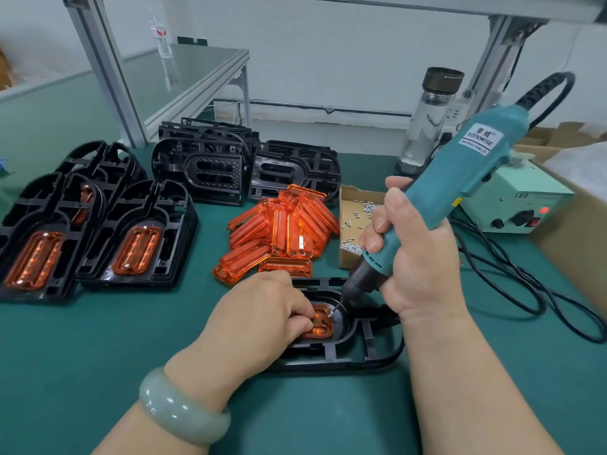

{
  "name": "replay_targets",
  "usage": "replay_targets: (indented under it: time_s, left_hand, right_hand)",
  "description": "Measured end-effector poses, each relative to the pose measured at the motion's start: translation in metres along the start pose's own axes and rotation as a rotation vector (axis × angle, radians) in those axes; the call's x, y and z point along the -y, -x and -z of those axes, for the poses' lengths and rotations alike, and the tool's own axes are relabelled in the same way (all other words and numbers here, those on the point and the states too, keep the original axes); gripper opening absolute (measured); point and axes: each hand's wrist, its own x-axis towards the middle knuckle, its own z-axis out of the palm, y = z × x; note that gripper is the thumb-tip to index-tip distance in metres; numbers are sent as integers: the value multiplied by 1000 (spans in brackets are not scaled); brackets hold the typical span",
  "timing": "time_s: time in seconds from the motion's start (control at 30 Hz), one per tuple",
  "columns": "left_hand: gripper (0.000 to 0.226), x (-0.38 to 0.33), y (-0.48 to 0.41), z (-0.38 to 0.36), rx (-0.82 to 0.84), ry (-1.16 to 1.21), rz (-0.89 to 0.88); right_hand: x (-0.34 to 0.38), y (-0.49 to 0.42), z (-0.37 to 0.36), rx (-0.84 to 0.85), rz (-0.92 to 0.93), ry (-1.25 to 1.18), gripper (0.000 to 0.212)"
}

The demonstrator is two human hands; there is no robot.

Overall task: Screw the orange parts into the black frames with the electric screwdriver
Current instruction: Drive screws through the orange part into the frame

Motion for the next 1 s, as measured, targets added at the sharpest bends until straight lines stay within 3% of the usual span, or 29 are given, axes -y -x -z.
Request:
replay_targets:
  time_s: [0.23,0.53,1.0]
  left_hand:
    - [18,1,0,0,-5,-10,-4]
    - [19,-1,1,1,3,-32,-12]
    - [20,-4,0,1,8,-76,-6]
  right_hand:
    - [-1,2,-4,80,30,124,11]
    - [-6,3,-11,272,15,139,26]
    - [-9,1,-11,297,-33,64,21]
